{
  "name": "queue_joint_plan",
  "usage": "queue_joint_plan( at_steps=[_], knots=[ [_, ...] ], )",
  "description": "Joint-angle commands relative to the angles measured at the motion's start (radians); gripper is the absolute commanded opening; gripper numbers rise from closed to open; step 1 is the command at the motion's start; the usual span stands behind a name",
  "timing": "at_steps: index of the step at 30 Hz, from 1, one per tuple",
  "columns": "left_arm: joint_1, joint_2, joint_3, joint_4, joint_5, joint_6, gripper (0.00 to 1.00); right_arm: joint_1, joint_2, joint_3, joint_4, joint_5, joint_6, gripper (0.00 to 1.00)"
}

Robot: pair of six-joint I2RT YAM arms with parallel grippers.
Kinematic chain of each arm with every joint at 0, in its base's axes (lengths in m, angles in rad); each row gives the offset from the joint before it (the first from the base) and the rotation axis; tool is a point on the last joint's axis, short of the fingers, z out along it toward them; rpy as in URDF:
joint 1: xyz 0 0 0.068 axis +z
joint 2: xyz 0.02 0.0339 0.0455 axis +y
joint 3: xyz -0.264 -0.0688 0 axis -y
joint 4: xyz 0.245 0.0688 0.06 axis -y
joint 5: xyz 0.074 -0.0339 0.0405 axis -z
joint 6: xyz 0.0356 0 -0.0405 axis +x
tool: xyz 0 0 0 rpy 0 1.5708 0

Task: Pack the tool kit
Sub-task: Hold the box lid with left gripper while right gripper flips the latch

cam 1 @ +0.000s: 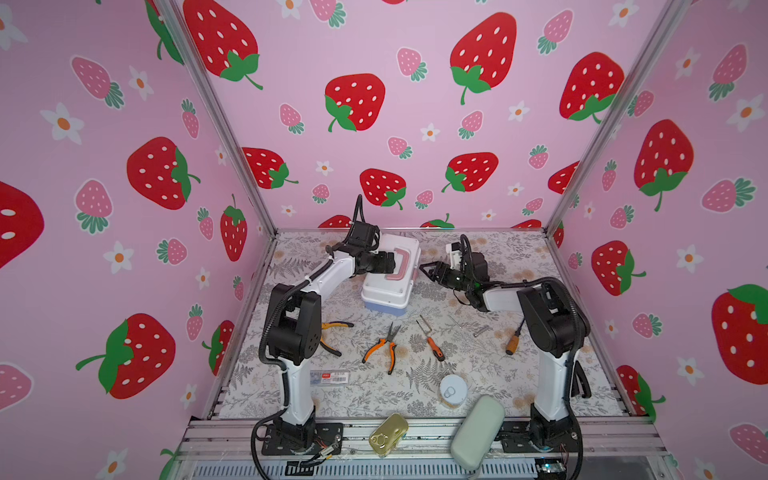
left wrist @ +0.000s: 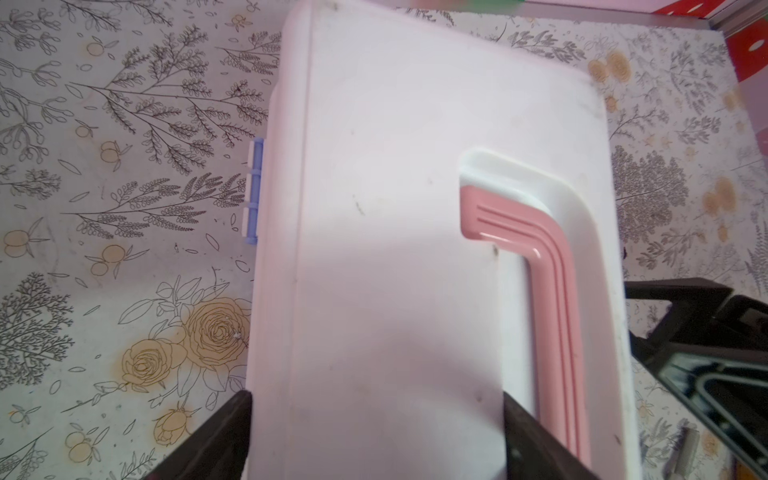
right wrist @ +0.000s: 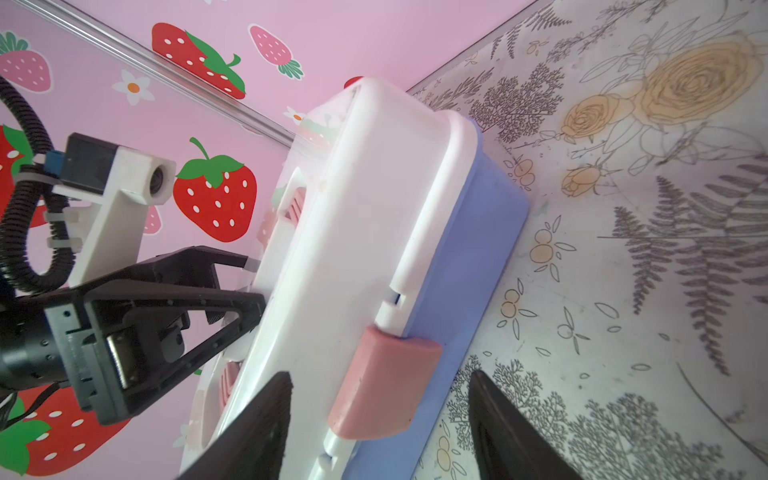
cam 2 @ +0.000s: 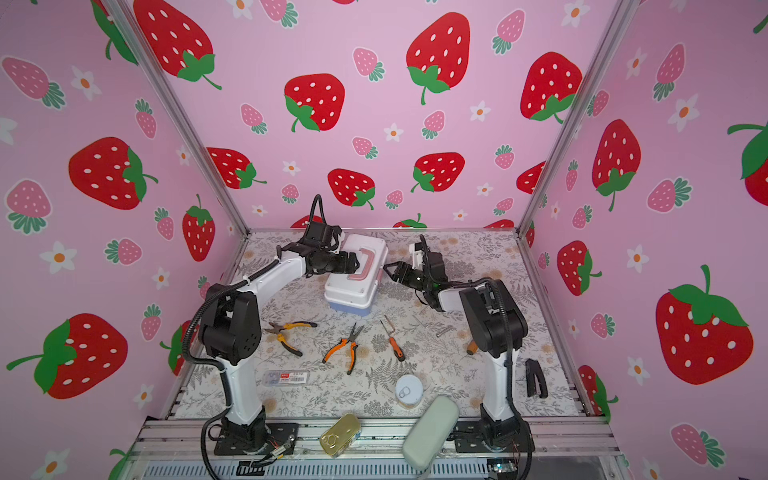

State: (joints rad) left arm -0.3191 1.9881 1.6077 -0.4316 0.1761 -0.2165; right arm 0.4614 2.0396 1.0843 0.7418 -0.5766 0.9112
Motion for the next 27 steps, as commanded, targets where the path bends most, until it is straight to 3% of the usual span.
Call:
queue_joint_plan(
  at_steps=[1, 10, 19, 27],
  knots=[
    [0.0, 0.028, 0.041, -0.047, 0.003, -0.017, 0.85, -0.004, 0.053, 0.0, 0.136, -0.065, 0.083, 0.7],
    [0.0, 0.02, 0.033, -0.039, 0.052, -0.046, 0.77, 0.001, 0.204, 0.011, 0.465, -0.165, 0.34, 0.66],
    [-0.001, 0.017, 0.027, -0.032, 0.066, -0.065, 0.7, 0.026, 0.275, 0.045, 0.617, -0.222, 0.457, 0.64],
    [-0.001, 0.018, 0.018, -0.022, 0.078, -0.081, 0.66, 0.037, 0.307, 0.033, 0.647, -0.196, 0.524, 0.68]
  ],
)
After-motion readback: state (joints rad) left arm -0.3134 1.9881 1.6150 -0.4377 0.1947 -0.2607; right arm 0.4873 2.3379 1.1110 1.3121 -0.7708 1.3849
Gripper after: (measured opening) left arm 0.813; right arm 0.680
